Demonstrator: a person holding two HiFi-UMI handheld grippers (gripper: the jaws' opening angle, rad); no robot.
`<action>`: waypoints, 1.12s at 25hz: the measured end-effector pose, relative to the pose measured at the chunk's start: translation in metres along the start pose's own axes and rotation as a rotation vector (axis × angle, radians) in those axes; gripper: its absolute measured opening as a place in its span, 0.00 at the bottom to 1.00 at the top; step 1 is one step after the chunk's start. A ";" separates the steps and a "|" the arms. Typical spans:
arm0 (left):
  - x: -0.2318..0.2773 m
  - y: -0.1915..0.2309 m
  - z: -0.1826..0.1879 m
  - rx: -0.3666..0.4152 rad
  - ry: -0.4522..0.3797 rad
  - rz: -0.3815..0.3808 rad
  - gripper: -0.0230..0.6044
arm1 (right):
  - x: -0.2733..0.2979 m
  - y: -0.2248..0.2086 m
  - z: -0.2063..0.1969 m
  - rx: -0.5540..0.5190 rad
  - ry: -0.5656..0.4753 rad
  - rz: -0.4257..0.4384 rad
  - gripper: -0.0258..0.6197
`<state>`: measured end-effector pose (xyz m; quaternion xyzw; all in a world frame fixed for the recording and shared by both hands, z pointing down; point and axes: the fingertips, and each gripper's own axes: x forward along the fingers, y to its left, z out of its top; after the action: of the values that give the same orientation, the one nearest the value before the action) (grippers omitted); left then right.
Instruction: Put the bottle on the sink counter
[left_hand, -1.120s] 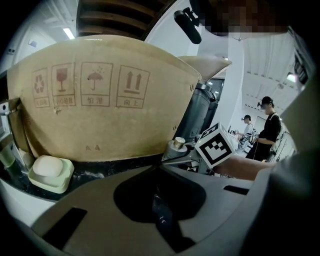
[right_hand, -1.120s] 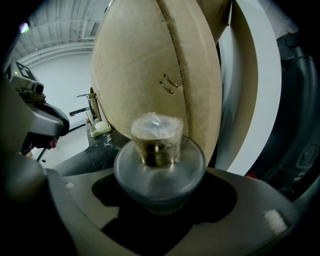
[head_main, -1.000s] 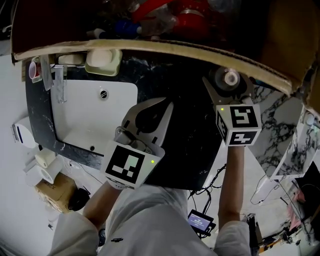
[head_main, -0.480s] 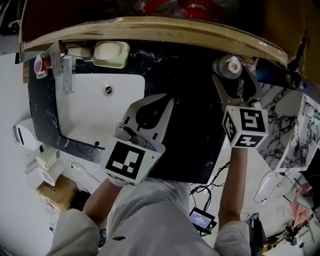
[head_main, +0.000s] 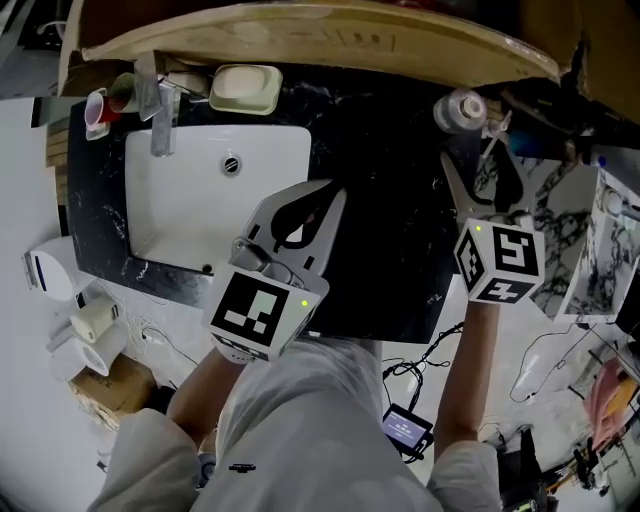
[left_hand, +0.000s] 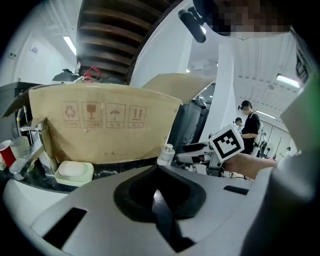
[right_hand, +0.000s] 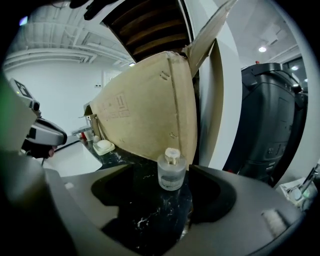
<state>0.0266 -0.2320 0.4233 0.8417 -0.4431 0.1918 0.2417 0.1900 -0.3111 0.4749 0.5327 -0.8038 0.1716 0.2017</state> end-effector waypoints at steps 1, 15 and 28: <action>-0.006 0.000 0.000 0.006 -0.005 -0.001 0.05 | -0.006 0.004 0.000 -0.004 0.003 0.000 0.60; -0.097 -0.002 -0.002 0.055 -0.076 0.003 0.05 | -0.107 0.076 0.026 -0.072 -0.035 -0.028 0.09; -0.167 -0.005 -0.002 0.048 -0.131 0.023 0.05 | -0.174 0.132 0.046 -0.074 -0.117 -0.013 0.06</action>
<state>-0.0583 -0.1193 0.3342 0.8529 -0.4627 0.1497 0.1899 0.1223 -0.1472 0.3389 0.5391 -0.8166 0.1092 0.1751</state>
